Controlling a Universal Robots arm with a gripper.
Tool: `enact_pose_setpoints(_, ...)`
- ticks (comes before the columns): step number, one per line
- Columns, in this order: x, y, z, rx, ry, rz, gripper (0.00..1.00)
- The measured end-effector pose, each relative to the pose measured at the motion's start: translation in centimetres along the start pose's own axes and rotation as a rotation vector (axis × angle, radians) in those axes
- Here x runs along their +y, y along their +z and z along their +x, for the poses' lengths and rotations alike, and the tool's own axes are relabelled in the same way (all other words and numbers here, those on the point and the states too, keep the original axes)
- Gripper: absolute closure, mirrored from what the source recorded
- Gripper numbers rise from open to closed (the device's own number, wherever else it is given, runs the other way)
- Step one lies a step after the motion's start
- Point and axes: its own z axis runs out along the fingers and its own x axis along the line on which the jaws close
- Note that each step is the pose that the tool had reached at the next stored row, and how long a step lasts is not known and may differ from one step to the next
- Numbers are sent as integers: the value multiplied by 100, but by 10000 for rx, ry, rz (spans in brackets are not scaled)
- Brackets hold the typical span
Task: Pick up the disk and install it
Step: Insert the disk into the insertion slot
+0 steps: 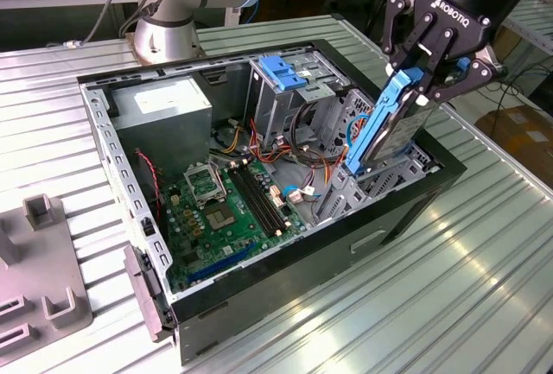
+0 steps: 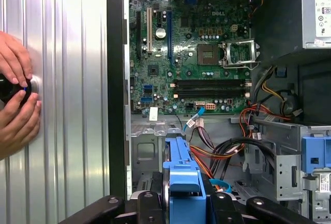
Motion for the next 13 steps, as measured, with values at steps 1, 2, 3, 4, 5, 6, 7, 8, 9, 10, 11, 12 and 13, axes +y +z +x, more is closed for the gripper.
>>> enact_pose_setpoints(1,3,2,0,-1,1,0,63)
enact_pose_setpoints(2,5,5,0,-2,0,0,63)
enact_pose_setpoints(3,5,6,0,0,0,0,63)
enact_pose_setpoints(4,5,9,0,0,0,0,63)
enact_pose_setpoints(5,5,12,0,1,0,0,63)
enact_pose_setpoints(6,6,20,0,2,1,0,63)
enact_pose_setpoints(7,5,29,0,2,1,0,63)
enact_pose_setpoints(8,5,40,1,1,1,0,63)
enact_pose_setpoints(9,5,49,1,1,1,-1,63)
enact_pose_setpoints(10,5,62,1,1,1,-1,63)
enact_pose_setpoints(11,5,72,2,0,1,0,63)
enact_pose_setpoints(12,5,86,2,0,1,0,63)
enact_pose_setpoints(13,5,95,2,1,1,0,63)
